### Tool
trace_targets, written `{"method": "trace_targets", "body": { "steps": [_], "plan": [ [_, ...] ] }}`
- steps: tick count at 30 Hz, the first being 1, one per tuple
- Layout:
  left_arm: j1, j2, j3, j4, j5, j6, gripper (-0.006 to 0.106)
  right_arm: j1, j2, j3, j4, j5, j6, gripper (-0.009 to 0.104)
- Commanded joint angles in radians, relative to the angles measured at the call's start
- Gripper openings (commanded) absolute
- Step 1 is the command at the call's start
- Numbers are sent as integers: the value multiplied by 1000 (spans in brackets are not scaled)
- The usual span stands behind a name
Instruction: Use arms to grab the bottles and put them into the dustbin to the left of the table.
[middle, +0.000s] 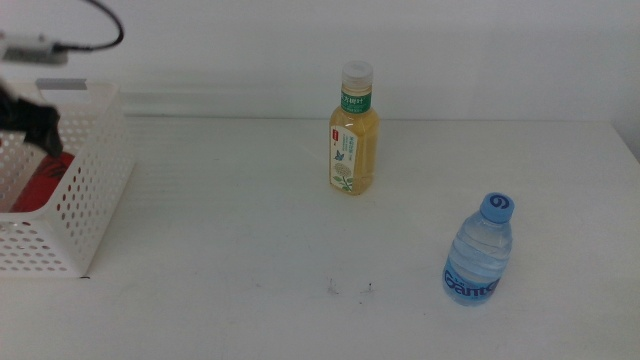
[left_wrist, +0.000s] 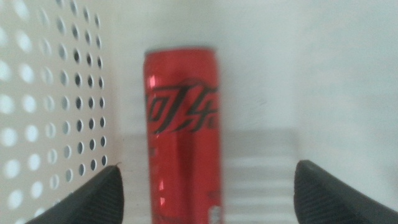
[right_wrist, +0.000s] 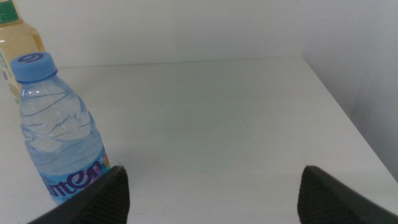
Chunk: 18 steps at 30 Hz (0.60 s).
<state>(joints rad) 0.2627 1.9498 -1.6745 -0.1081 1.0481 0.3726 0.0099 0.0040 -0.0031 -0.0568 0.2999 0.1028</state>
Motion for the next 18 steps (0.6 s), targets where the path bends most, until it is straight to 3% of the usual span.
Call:
{"method": "trace_targets", "body": {
  "steps": [1, 6, 18],
  "plan": [
    [-50, -92, -13, 32, 18, -67, 94, -5, -4, 3, -7, -9, -6, 86],
    [-199, -278, 65, 39, -62, -90, 94, -5, -4, 3, -7, -9, -6, 86],
    [-584, -733, 565, 14, -567, -112, 94, -5, -4, 3, -7, -9, -6, 86]
  ]
}}
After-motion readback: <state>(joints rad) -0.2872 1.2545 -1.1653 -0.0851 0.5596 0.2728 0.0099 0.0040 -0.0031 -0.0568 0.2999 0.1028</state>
